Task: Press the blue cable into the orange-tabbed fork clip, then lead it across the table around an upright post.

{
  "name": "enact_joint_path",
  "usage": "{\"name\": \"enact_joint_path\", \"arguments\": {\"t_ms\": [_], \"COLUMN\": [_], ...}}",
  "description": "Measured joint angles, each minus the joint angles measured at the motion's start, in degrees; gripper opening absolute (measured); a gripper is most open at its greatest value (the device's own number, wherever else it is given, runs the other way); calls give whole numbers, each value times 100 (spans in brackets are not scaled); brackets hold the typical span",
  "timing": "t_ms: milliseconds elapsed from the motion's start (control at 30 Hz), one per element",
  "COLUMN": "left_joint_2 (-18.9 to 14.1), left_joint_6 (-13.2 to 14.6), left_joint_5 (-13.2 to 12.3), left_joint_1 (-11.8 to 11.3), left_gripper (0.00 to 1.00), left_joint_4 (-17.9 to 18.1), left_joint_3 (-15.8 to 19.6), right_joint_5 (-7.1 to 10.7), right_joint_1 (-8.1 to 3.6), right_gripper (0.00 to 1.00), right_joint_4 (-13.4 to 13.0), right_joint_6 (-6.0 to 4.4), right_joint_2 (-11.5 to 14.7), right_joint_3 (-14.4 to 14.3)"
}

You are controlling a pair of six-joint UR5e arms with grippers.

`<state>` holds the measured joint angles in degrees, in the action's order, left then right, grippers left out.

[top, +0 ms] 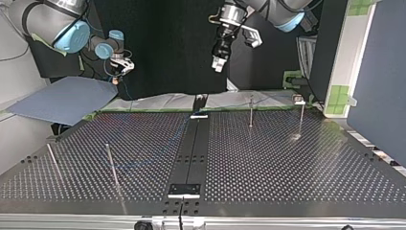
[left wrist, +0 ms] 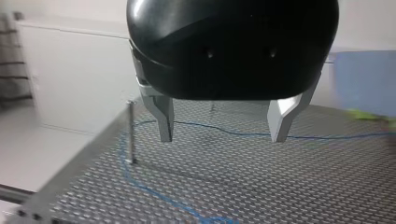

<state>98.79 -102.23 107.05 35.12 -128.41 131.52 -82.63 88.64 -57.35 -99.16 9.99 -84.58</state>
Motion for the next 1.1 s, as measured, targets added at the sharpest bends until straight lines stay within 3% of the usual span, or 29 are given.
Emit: {"name": "enact_joint_path", "arguments": {"t_ms": [333,567,1100], "left_joint_2": [2,-3,-6], "left_joint_6": [19,17,10], "left_joint_5": [-6,-5,-13], "left_joint_1": [-20,-21,-21], "left_gripper": [99,99,99], "left_joint_4": [-110,50,101], "left_joint_3": [463,801,863], "right_joint_5": [11,17,17], "right_joint_1": [23,47,52], "right_gripper": [0,0,0], "right_joint_4": [22,15,12], "right_joint_6": [15,24,27], "right_joint_2": [0,0,0], "right_joint_3": [1,-1,-2]}}
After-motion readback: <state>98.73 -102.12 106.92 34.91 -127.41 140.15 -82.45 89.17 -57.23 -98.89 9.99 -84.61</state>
